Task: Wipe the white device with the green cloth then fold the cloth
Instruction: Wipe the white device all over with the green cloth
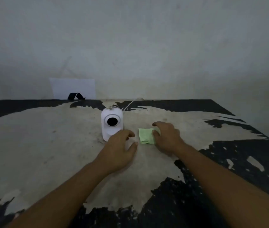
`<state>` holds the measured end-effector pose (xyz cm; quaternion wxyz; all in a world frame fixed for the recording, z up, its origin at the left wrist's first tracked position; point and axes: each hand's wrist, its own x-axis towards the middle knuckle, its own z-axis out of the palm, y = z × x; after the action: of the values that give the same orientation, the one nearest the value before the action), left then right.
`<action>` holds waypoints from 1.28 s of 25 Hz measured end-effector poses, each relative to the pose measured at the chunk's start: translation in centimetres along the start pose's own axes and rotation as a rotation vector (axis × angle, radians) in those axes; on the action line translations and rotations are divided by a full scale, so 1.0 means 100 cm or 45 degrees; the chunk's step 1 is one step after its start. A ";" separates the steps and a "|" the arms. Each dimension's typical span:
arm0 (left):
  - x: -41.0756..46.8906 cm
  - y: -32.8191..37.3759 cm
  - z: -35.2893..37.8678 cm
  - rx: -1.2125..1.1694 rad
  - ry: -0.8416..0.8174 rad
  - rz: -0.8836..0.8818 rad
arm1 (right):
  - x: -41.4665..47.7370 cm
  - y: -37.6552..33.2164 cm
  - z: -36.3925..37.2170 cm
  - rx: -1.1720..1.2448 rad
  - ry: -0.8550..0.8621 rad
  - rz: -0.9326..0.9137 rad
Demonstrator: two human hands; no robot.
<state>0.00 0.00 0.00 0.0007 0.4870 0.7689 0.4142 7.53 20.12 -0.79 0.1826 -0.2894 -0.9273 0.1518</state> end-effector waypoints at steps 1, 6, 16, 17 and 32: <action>0.004 -0.002 0.003 0.002 0.006 -0.003 | 0.002 0.002 0.002 -0.040 0.026 -0.005; 0.010 -0.010 0.011 0.021 0.008 0.025 | 0.010 0.006 0.007 -0.064 0.007 0.040; -0.008 0.003 -0.013 -0.054 0.138 0.156 | -0.018 -0.026 -0.025 0.547 0.089 -0.096; -0.010 0.003 -0.019 -0.081 0.167 0.144 | -0.020 -0.030 -0.024 0.587 0.101 -0.080; 0.013 -0.066 -0.046 -0.184 0.343 -0.291 | -0.005 -0.091 0.005 1.126 0.350 0.005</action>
<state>-7.45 -3.16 -0.73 -0.0204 0.3354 0.7806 0.5271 3.35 12.53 2.18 0.4095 -0.2028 -0.7402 0.4932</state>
